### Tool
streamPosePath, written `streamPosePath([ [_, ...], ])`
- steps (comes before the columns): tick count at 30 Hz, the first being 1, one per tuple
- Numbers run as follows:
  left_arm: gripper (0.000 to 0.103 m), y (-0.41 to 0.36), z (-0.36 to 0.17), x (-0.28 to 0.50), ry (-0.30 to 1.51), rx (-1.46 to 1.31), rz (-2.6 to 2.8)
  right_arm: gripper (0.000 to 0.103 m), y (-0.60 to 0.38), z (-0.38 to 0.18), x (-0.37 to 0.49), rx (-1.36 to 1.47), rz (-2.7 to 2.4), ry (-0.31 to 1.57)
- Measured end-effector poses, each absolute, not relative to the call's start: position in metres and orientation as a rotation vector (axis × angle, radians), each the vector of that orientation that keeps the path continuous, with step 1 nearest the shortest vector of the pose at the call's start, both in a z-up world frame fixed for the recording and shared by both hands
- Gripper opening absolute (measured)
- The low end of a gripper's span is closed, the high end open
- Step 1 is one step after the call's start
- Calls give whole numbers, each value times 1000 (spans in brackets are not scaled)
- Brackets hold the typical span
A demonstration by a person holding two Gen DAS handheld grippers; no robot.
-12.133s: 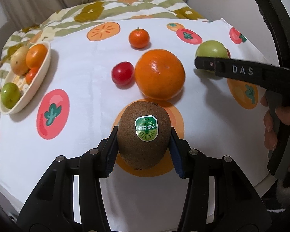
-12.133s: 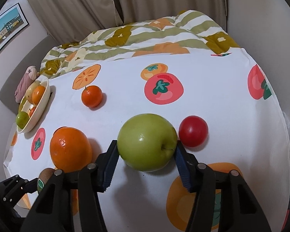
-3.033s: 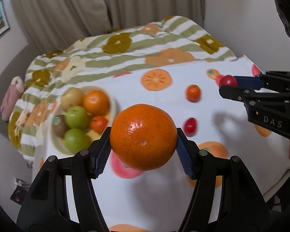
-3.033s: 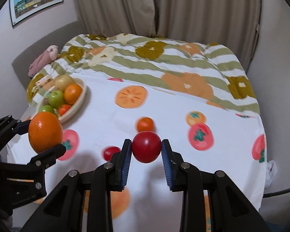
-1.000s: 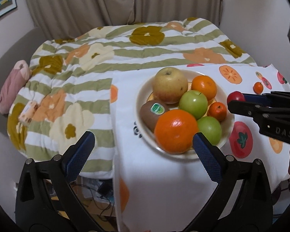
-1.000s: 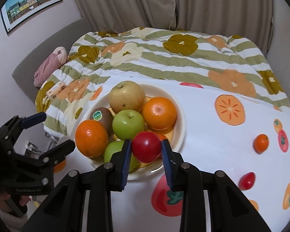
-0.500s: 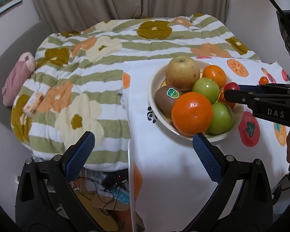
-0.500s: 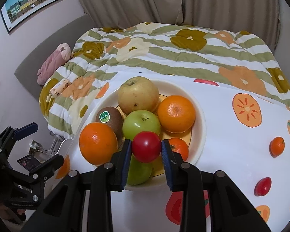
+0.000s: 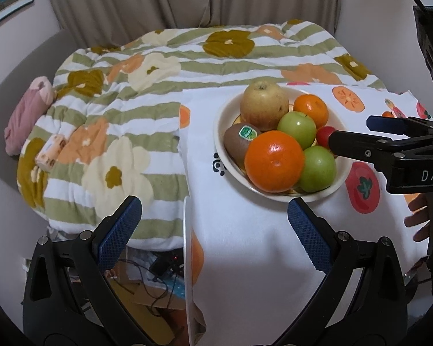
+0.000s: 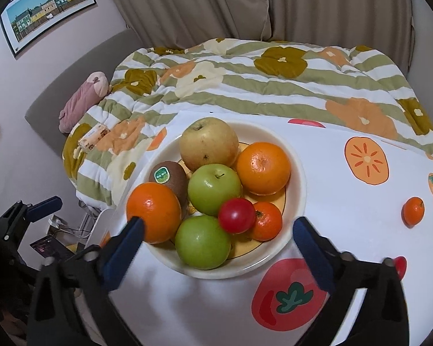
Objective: Organize fruits
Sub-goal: 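Withdraw both tools from the plate toward the last loose fruits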
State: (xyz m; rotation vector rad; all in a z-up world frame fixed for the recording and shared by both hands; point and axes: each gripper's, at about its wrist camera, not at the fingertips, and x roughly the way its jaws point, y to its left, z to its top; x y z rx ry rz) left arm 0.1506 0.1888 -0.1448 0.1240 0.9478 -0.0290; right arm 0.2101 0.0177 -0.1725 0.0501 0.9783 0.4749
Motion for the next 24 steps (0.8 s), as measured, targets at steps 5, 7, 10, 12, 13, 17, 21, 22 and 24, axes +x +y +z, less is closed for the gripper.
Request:
streamPosePath([
  [5, 103, 184, -127, 148, 925, 119, -27, 103, 10, -154, 205, 46, 484, 961],
  [7, 103, 181, -120, 148, 917, 122, -29, 103, 6, -145, 203, 45, 493, 953],
  [10, 103, 172, -108, 146, 900, 135, -29, 103, -2, -133, 196, 29, 487, 940],
  [12, 103, 165, -99, 143, 882, 142, -24, 103, -11, -122, 191, 21, 478, 927],
  [13, 103, 161, -96, 142, 877, 142, -21, 103, -17, -118, 188, 19, 475, 922],
  [17, 103, 143, -83, 135, 846, 125, -36, 103, -43, -102, 180, 31, 467, 907],
  [21, 103, 116, -73, 130, 819, 127, -53, 103, -76, -91, 172, 31, 421, 889],
  [22, 103, 107, -71, 129, 813, 129, -59, 103, -84, -89, 170, 25, 406, 882],
  [24, 103, 91, -69, 129, 806, 128, -68, 103, -103, -86, 167, 10, 376, 873],
])
